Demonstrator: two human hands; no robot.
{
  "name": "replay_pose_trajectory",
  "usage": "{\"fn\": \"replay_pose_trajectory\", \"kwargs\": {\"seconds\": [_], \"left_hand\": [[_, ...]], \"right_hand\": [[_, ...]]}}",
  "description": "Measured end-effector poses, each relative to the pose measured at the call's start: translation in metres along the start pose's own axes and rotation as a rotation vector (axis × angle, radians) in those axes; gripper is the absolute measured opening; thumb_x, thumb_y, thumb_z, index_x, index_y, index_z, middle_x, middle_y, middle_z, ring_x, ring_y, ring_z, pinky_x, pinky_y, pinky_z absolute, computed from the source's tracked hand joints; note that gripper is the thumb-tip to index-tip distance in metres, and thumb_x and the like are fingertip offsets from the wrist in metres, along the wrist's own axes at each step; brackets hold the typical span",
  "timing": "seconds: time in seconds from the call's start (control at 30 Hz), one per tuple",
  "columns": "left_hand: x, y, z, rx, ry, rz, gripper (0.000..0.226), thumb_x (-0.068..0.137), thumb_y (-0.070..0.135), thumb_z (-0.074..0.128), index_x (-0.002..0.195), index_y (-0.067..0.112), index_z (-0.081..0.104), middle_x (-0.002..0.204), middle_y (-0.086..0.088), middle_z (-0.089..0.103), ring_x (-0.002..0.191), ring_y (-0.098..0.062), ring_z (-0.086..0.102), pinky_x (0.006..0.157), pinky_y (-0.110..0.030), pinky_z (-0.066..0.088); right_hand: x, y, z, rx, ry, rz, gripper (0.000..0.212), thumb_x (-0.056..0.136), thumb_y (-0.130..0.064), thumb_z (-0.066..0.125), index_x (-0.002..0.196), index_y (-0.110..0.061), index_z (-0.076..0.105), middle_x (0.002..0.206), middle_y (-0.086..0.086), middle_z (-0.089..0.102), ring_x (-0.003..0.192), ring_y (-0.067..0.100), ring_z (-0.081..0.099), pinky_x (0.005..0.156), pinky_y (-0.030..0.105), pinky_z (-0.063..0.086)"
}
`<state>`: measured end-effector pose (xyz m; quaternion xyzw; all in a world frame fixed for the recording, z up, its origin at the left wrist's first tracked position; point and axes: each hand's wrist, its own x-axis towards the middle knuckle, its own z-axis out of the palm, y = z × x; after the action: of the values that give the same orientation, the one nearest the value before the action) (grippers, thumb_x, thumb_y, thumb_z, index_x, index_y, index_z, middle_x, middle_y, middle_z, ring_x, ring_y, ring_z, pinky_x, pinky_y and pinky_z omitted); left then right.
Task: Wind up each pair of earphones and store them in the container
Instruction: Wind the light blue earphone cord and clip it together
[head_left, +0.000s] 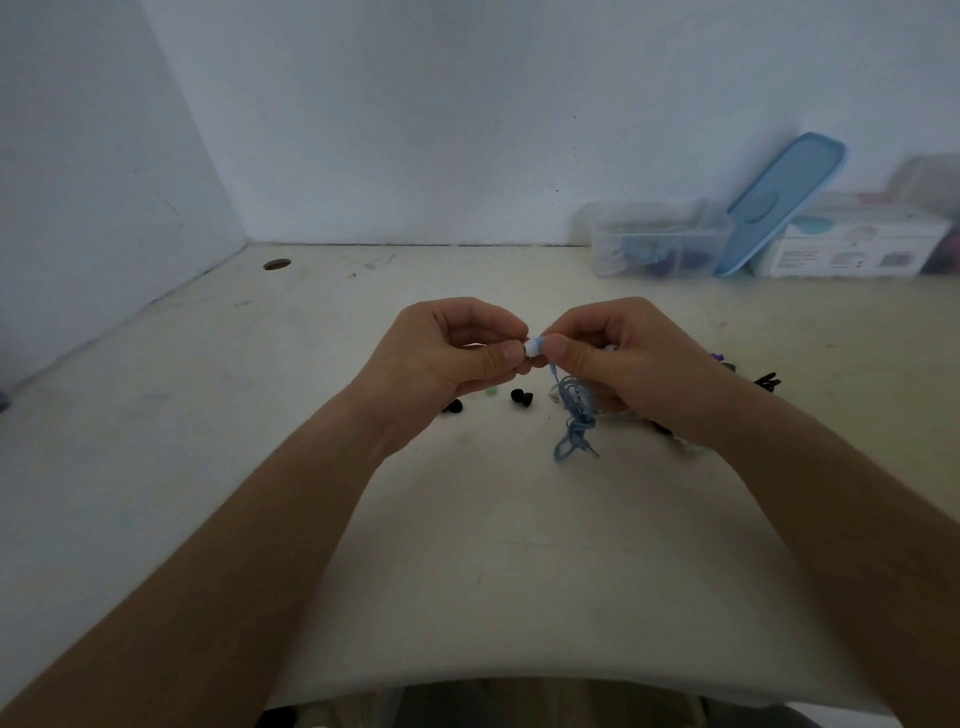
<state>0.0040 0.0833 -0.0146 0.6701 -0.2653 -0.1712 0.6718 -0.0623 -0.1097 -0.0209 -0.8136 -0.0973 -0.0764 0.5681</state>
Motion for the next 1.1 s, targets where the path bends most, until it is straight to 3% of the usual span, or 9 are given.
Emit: {"fn": "replay_pose_trajectory", "kwargs": {"seconds": [0.13, 0.33, 0.53, 0.63, 0.77, 0.87, 1.1], "left_hand": [[0.0000, -0.0005, -0.0008, 0.031, 0.000, 0.016, 0.018, 0.070, 0.012, 0.077, 0.087, 0.011, 0.072, 0.087, -0.012, 0.075, 0.081, -0.024, 0.073, 0.078, -0.030, 0.059], [0.0013, -0.0044, 0.0008, 0.097, 0.015, 0.024, 0.013, 0.080, 0.003, 0.075, 0.088, 0.012, 0.072, 0.083, -0.009, 0.075, 0.081, -0.023, 0.073, 0.076, -0.029, 0.058], [0.0011, -0.0020, 0.0001, 0.002, -0.015, -0.003, 0.018, 0.071, 0.015, 0.076, 0.089, 0.013, 0.072, 0.089, -0.012, 0.075, 0.084, -0.025, 0.073, 0.076, -0.028, 0.057], [0.0013, -0.0018, -0.0009, 0.022, -0.016, 0.006, 0.016, 0.076, 0.012, 0.076, 0.091, 0.012, 0.072, 0.090, -0.012, 0.075, 0.084, -0.024, 0.073, 0.077, -0.029, 0.058], [-0.0001, -0.0024, -0.0005, 0.131, -0.035, 0.017, 0.014, 0.085, 0.004, 0.073, 0.096, 0.010, 0.071, 0.092, -0.008, 0.075, 0.083, -0.020, 0.073, 0.073, -0.024, 0.057], [-0.0018, -0.0013, -0.0004, 0.191, -0.057, 0.026, 0.015, 0.087, 0.007, 0.072, 0.101, 0.009, 0.070, 0.094, -0.007, 0.075, 0.082, -0.017, 0.072, 0.072, -0.022, 0.056], [-0.0039, 0.0046, -0.0005, 0.186, -0.141, 0.039, 0.022, 0.094, 0.013, 0.062, 0.114, 0.012, 0.069, 0.103, -0.005, 0.075, 0.088, -0.022, 0.072, 0.076, -0.026, 0.057]], "right_hand": [[-0.0008, -0.0003, -0.0007, -0.020, 0.004, 0.000, 0.017, 0.094, -0.027, 0.063, 0.087, -0.015, 0.074, 0.046, -0.007, 0.037, 0.042, 0.012, 0.027, 0.042, 0.022, 0.027], [0.0015, -0.0011, -0.0002, -0.245, 0.076, -0.085, 0.016, 0.088, -0.035, 0.071, 0.080, -0.022, 0.075, 0.051, 0.006, 0.044, 0.047, 0.013, 0.033, 0.049, 0.026, 0.029], [-0.0001, -0.0002, -0.0003, 0.036, -0.013, 0.055, 0.036, 0.081, -0.043, 0.065, 0.088, -0.009, 0.072, 0.047, -0.006, 0.033, 0.044, 0.013, 0.024, 0.044, 0.024, 0.024], [-0.0005, -0.0012, -0.0005, 0.047, -0.023, 0.061, 0.030, 0.086, -0.038, 0.066, 0.088, -0.008, 0.072, 0.048, -0.006, 0.032, 0.044, 0.014, 0.023, 0.044, 0.024, 0.024], [-0.0019, -0.0044, -0.0016, -0.113, -0.009, -0.001, 0.034, 0.077, -0.050, 0.066, 0.085, -0.019, 0.076, 0.052, 0.003, 0.041, 0.048, 0.016, 0.031, 0.048, 0.028, 0.030], [-0.0021, -0.0048, -0.0020, -0.205, -0.005, -0.039, 0.021, 0.085, -0.044, 0.068, 0.086, -0.025, 0.077, 0.056, 0.006, 0.044, 0.052, 0.016, 0.034, 0.052, 0.030, 0.031], [-0.0031, -0.0069, -0.0053, 0.140, -0.087, 0.139, 0.033, 0.080, -0.038, 0.069, 0.083, -0.006, 0.071, 0.053, 0.001, 0.024, 0.049, 0.016, 0.018, 0.043, 0.026, 0.020]]}}
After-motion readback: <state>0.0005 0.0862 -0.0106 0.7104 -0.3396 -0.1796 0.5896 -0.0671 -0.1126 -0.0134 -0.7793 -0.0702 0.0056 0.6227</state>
